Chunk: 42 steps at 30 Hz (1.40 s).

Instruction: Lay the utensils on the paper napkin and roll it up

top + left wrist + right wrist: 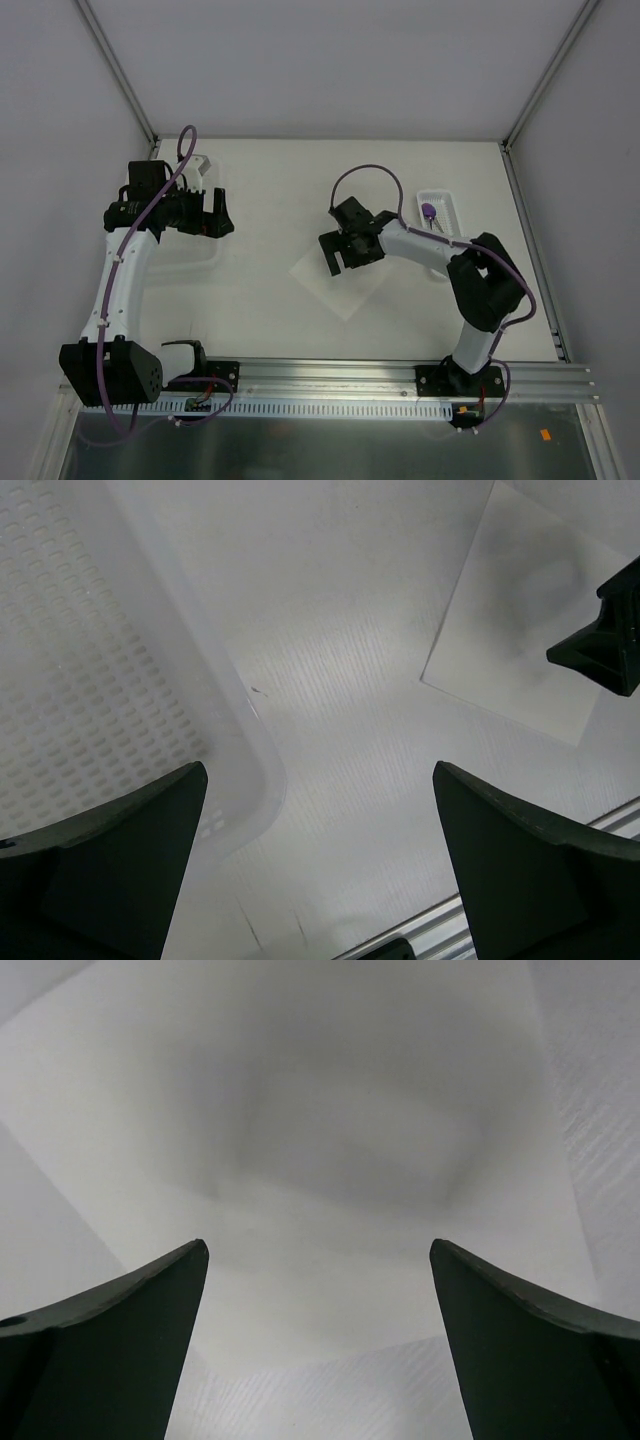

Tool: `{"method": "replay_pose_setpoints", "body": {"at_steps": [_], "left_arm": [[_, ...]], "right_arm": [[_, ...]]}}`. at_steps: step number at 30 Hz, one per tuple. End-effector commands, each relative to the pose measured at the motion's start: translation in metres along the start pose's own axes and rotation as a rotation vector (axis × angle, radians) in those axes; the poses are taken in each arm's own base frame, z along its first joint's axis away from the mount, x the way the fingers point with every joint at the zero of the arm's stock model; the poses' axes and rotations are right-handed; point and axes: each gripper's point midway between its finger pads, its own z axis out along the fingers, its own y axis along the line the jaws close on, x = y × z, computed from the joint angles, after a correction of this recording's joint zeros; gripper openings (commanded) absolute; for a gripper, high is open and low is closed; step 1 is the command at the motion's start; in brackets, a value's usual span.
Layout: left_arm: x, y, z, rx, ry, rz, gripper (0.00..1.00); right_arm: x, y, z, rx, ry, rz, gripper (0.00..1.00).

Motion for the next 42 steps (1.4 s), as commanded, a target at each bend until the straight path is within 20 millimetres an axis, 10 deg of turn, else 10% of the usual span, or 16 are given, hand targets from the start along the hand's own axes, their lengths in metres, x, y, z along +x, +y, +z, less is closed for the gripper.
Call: {"method": "replay_pose_setpoints", "body": {"at_steps": [1,5,9,16,42], "left_arm": [[-0.009,-0.007,-0.003,0.041,-0.033,0.035,0.99],[-0.012,-0.009,-0.005,0.05,-0.042,0.042,0.99],[-0.013,-0.011,-0.005,0.059,-0.046,0.039,0.99],[-0.012,-0.012,-0.001,0.073,-0.035,0.027,0.99],[0.001,-0.001,0.01,0.046,0.017,0.012,0.99]], "right_arm": [[-0.061,0.016,-0.071,-0.094,-0.219,0.045,0.98],[-0.088,-0.03,-0.124,-0.116,-0.285,0.124,0.96],[-0.083,-0.148,-0.151,-0.022,-0.306,0.328,0.87],[-0.04,-0.252,-0.124,0.151,-0.181,0.546,0.53],[-0.003,-0.264,-0.011,0.137,0.036,0.498,0.38]]}}
